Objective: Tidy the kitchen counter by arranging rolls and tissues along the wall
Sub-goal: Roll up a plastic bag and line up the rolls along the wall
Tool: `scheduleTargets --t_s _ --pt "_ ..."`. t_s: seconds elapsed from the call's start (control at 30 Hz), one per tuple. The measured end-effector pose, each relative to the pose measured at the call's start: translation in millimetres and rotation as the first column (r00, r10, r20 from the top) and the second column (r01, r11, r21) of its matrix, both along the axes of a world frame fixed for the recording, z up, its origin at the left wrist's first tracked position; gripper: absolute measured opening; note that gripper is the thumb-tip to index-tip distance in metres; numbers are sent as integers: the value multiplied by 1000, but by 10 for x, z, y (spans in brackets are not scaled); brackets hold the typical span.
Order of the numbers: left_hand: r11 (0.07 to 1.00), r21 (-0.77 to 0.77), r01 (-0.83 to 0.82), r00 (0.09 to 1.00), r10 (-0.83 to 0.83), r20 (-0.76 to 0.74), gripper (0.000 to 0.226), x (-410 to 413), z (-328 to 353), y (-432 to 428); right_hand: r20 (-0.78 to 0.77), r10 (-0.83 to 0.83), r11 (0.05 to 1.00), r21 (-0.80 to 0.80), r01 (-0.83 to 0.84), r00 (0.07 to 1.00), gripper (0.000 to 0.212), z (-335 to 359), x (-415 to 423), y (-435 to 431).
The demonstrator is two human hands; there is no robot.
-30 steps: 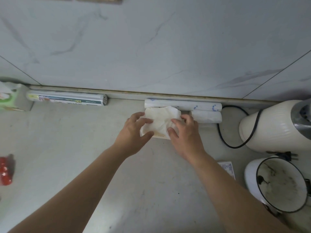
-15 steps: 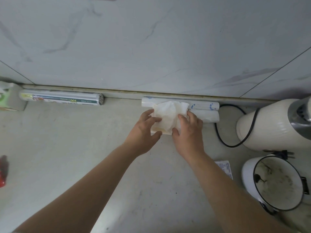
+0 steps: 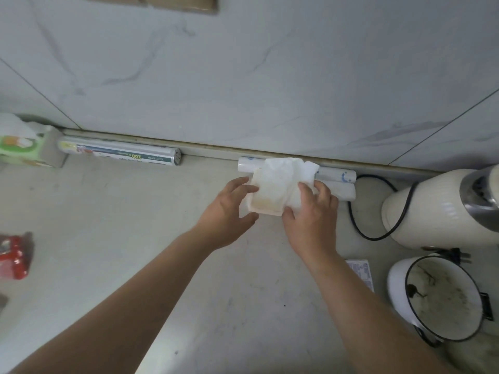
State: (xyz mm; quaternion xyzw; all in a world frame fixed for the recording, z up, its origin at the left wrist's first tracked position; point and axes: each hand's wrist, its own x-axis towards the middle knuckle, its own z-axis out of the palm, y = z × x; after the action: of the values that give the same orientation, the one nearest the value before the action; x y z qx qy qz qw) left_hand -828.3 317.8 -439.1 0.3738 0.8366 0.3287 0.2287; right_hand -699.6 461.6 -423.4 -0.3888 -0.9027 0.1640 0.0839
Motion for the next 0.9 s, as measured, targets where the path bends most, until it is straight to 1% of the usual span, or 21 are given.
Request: scheduleTargets --t_s 0.13,0.33,0.5,0.67,0.8,0.9 --pt "1000 -1 -18 1000 18 -9 57 111 134 -207 -46 16 1000 22 -15 999 50 184 69 -156" --pt "1000 18 -5 999 5 -44 58 401 399 -588 -142 149 989 9 -149 978 47 435 264 -524" --pt "999 15 -52 998 52 -37 57 651 493 -1085 -169 244 964 -61 -257 955 46 485 449 -983" --pt "990 5 -142 990 142 -19 58 786 568 -1718 -172 360 914 -131 -383 917 45 481 465 -1580" --pt "966 6 -257 966 257 -25 59 809 623 -2340 -181 462 858 -155 -489 868 44 481 306 -2082" --pt "929 -5 -370 929 370 -20 58 759 653 -2869 -174 526 821 -150 -550 833 44 488 154 -2462"
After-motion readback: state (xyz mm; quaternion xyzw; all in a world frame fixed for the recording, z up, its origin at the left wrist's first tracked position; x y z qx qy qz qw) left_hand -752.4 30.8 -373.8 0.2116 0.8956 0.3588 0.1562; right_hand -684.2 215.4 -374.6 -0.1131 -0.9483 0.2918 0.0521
